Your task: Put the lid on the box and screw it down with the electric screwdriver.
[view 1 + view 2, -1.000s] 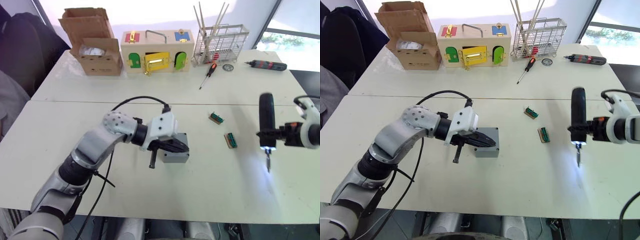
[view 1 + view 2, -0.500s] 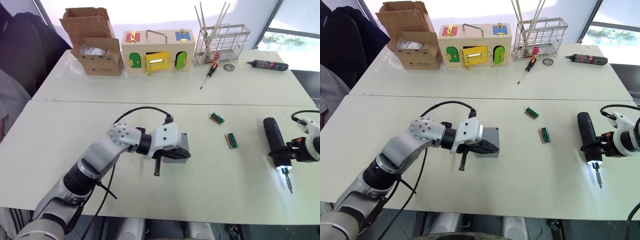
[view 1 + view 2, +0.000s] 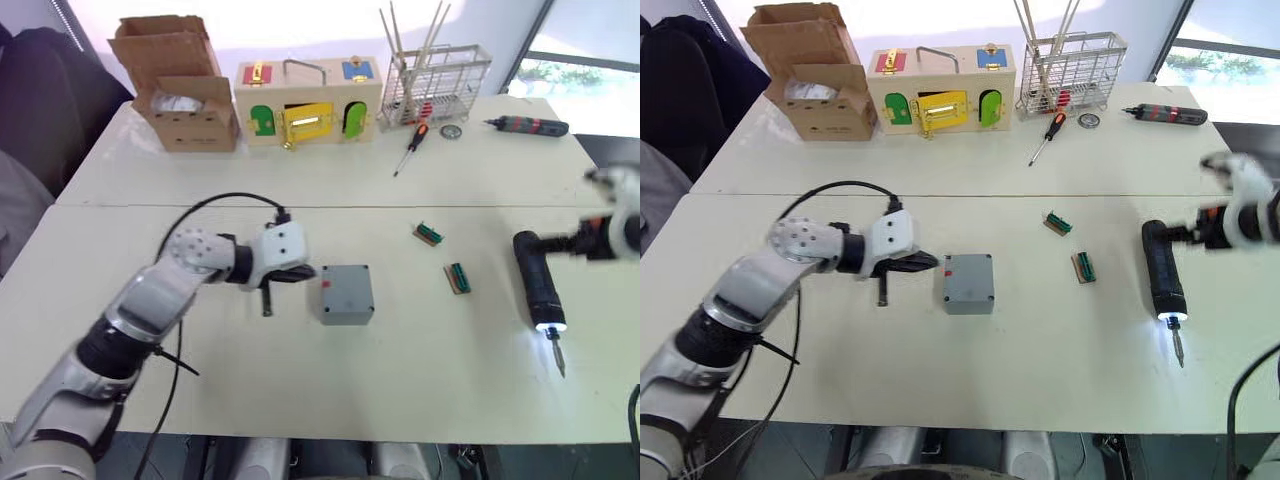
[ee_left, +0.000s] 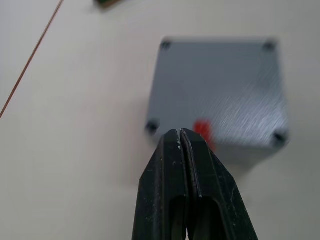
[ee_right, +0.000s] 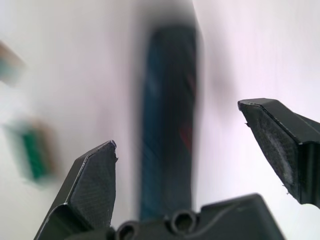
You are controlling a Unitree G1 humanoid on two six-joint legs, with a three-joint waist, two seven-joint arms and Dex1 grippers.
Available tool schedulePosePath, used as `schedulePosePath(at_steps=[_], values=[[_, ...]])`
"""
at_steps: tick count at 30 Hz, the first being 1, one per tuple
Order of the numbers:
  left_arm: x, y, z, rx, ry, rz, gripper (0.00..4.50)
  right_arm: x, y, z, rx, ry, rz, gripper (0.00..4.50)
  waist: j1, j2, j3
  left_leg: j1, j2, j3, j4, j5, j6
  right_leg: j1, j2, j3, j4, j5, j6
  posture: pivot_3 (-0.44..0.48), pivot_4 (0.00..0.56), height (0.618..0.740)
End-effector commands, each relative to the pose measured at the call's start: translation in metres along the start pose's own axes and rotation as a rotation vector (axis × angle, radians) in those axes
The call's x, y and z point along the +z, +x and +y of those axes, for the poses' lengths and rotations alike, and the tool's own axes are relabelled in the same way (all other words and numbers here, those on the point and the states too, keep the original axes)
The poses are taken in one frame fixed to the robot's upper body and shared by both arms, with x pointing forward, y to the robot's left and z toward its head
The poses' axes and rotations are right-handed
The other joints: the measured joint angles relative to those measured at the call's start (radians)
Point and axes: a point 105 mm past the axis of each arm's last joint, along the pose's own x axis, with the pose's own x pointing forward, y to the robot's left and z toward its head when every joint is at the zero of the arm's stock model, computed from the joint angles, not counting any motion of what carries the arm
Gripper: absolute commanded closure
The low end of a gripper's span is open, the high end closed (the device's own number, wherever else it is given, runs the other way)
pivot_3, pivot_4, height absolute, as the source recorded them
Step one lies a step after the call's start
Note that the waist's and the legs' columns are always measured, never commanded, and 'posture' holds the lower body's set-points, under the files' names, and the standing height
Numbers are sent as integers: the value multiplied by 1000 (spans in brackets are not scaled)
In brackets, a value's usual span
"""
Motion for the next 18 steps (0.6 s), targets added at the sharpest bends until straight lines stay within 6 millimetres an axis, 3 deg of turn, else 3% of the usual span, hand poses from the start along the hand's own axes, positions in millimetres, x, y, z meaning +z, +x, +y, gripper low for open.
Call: schedulePosePath(at_steps=[1,3,6,8,11,15,18], values=[[4,-1,-8,-36,-8,-35,4500,32,-19,61,270,-236,-133,19,2,-1,0,0,1,-1,-1,0,0,0,0,-2,0,0,0,0,150,735],[-1,3,-17,-77,-23,-21,4500,13,-16,114,490,-350,-110,19,6,-6,0,-1,1,-5,-1,0,0,0,0,-4,0,0,0,0,150,735],[-9,8,-22,-93,-34,-4,4500,-13,-13,161,655,-444,-99,19,10,-8,1,-6,1,-6,2,0,0,-1,0,-5,0,0,0,0,150,735],[-13,18,-14,-43,-61,-17,4500,-36,-2,190,718,-488,-84,19,21,-8,1,-9,0,-5,8,0,0,-3,-1,-4,2,0,0,0,150,735],[-12,28,-3,18,-107,-39,4500,-63,8,212,757,-516,-45,19,32,-9,1,-10,-1,-6,19,-4,6,-1,-1,-4,9,0,0,0,150,735],[-5,33,-19,-83,-104,-58,4500,-80,3,234,868,-493,-8,19,25,-10,1,-11,-2,-6,20,-3,4,-3,-1,-4,11,0,0,0,150,735],[-1,43,-24,-110,-86,-67,4500,-87,14,243,879,-499,2,19,24,-10,1,-11,-1,-7,18,-3,3,-4,-1,-4,13,0,0,0,150,735]])
